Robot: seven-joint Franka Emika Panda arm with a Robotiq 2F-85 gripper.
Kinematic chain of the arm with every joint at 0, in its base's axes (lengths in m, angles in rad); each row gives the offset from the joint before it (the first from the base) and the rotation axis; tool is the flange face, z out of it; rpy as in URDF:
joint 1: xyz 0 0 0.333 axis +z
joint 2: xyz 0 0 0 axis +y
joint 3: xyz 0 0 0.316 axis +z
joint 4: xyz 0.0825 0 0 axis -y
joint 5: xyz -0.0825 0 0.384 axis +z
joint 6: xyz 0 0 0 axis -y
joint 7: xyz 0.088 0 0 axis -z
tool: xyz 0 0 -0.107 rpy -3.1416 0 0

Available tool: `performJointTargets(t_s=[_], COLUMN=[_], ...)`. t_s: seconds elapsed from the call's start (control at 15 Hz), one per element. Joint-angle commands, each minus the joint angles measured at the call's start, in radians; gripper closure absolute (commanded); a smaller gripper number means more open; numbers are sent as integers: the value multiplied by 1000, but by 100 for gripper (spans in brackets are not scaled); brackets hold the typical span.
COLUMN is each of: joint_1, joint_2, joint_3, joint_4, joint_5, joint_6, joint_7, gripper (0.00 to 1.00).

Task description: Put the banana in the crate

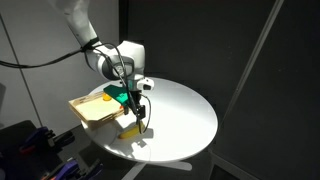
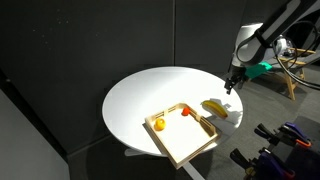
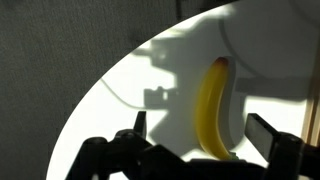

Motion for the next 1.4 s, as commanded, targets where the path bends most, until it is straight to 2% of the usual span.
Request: performJointTargets(t_s=[0.0,0.87,1.33], joint_1=[7,89,93], joint_2=[82,307,374], joint_3=[4,-22,-20], joint_4=[62,222,271], joint_5=[7,-24,-17], joint_6=[20,43,66], joint_7=[-4,68,59], gripper=[0,0,0])
